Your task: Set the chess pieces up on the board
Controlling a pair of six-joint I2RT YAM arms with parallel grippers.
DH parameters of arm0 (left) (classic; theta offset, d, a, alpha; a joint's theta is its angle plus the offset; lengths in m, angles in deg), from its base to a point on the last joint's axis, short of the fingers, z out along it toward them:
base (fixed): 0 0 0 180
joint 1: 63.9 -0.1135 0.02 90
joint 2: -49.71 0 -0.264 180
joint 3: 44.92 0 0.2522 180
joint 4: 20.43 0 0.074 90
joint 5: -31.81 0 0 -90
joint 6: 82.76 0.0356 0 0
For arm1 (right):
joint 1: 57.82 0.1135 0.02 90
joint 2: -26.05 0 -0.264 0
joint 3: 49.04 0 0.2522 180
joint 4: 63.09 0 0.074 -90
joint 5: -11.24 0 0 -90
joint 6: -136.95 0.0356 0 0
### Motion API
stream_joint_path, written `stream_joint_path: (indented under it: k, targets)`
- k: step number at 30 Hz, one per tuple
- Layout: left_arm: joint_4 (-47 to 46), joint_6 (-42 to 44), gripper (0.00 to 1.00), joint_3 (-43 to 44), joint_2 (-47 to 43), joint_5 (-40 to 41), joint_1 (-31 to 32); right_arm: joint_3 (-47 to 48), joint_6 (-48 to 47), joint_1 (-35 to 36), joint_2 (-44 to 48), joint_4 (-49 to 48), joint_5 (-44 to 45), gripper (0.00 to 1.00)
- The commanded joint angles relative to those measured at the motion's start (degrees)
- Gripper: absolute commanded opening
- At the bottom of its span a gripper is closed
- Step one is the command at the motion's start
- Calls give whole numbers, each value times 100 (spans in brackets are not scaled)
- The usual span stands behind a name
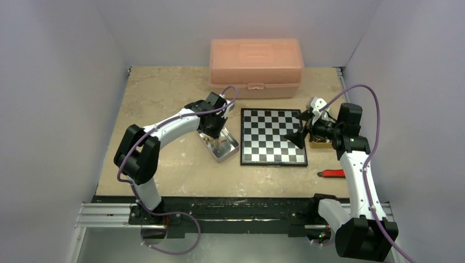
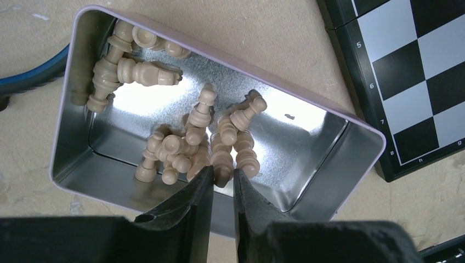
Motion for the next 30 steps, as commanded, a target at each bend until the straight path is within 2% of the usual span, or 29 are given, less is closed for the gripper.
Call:
stream_joint_path:
  k: [1,30]
  targets:
    - [-74,101,20,213,52,181,13,203,36,-5,18,-86,59,99]
    - [69,96,26,258,317,241,11,209,19,-1,27,-66,67,99]
